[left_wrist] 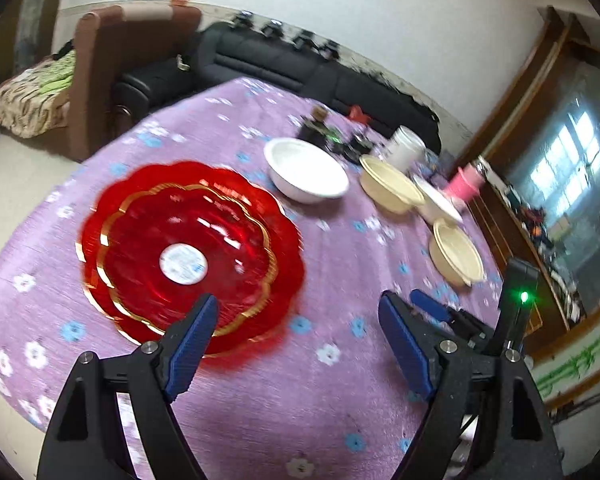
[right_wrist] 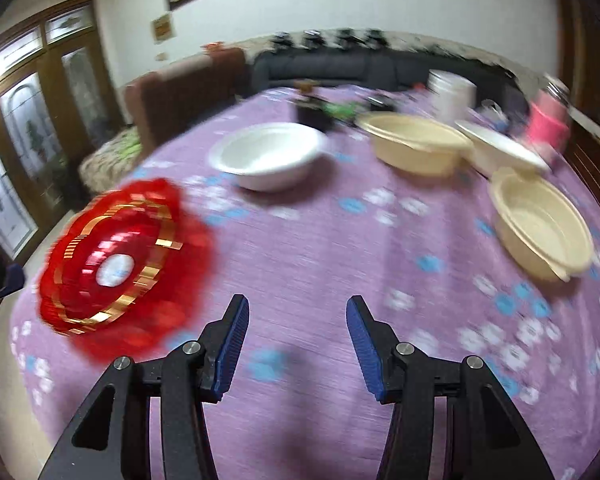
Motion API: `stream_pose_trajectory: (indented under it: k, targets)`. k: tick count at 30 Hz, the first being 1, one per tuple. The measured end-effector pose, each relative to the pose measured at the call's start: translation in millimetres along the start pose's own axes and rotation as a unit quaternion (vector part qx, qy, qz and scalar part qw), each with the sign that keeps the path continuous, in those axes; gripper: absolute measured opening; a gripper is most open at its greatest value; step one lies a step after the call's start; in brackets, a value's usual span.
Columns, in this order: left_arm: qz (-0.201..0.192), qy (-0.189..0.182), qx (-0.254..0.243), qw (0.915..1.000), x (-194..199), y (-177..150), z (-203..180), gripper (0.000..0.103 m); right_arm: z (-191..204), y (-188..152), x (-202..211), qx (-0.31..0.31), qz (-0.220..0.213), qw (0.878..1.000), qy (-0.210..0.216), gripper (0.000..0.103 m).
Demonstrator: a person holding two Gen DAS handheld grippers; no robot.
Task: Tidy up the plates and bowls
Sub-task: 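Grasp the rim of the white bowl with the right gripper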
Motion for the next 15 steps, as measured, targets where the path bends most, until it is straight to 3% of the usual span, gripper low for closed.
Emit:
stream_pose_trajectory:
  k: [4,7,15]
  targets:
    - [0.014,0.0,0.001,0.9999,-12.5,-8.8,-5.6,0.082,-55.3,-5.9,0.4,-0.059,0.013,0.998,-0.016,0.055]
    - [0.02,-0.001,0.008,0.9998,-18.2,-11.9,-6.3,0.082,-72.1,-0.8,2.2,-0.088,0.014,0.996,-0.009,0.055]
    - [0.023,0.003,0.01,0.9997,-20.6,-15.8,-0.6,0.082,-45.2,46.5,-29.2,-0.119,0.028,0.991,0.06,0.055]
Point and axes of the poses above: each gripper's, at about its wrist camera, not at the fingertips, and x roughly against the way its jaws point, z to its left, y to its top, the point moved 10 cm from there along -x, roughly the way its jaws point, and after that the axes turned 3 degrees about -y, right-handed, at the moved point
